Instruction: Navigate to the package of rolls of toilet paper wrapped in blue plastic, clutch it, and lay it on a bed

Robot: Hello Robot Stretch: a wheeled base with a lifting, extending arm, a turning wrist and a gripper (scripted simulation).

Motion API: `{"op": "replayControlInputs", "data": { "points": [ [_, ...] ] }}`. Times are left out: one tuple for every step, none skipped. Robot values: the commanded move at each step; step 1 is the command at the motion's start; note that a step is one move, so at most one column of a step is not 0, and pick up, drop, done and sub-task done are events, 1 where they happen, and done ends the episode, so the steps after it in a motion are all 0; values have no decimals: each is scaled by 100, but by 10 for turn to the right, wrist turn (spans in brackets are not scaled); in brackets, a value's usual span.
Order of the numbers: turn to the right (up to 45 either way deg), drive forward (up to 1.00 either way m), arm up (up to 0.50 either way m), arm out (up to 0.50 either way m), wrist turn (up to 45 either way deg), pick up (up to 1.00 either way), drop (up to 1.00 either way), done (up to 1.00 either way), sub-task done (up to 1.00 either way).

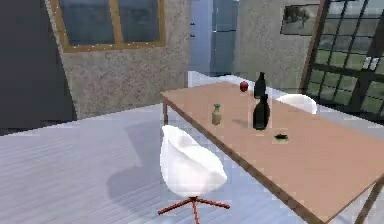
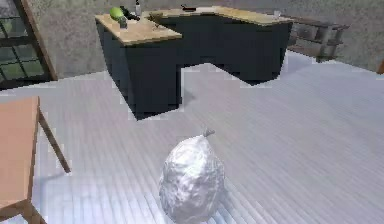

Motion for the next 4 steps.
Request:
{"op": "replayControlInputs", "data": {
  "points": [
    [450,0,0,0,0,0,0,0,0],
    [450,0,0,0,0,0,0,0,0],
    [450,0,0,0,0,0,0,0,0],
    [210,0,0,0,0,0,0,0,0]
  ]
}}
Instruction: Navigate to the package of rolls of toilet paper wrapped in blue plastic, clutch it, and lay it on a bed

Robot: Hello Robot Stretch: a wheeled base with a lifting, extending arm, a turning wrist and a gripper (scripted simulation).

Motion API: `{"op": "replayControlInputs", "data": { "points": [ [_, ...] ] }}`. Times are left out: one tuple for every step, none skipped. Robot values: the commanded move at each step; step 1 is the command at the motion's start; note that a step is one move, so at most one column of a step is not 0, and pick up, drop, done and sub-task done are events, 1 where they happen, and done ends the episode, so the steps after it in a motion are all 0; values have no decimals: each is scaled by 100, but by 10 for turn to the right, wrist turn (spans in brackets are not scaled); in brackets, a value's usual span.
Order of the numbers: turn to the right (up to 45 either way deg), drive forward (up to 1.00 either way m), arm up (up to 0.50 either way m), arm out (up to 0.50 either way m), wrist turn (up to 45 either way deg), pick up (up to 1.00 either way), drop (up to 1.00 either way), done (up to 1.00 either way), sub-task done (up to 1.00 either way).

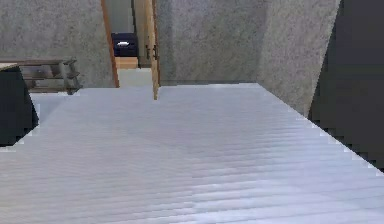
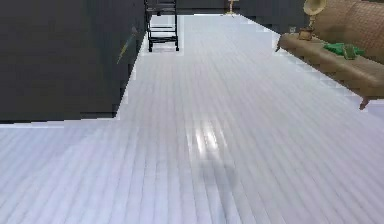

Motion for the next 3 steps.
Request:
{"op": "replayControlInputs", "data": {
  "points": [
    [0,75,0,0,0,0,0,0,0],
    [-240,0,0,0,0,0,0,0,0],
    [0,100,0,0,0,0,0,0,0]
  ]
}}
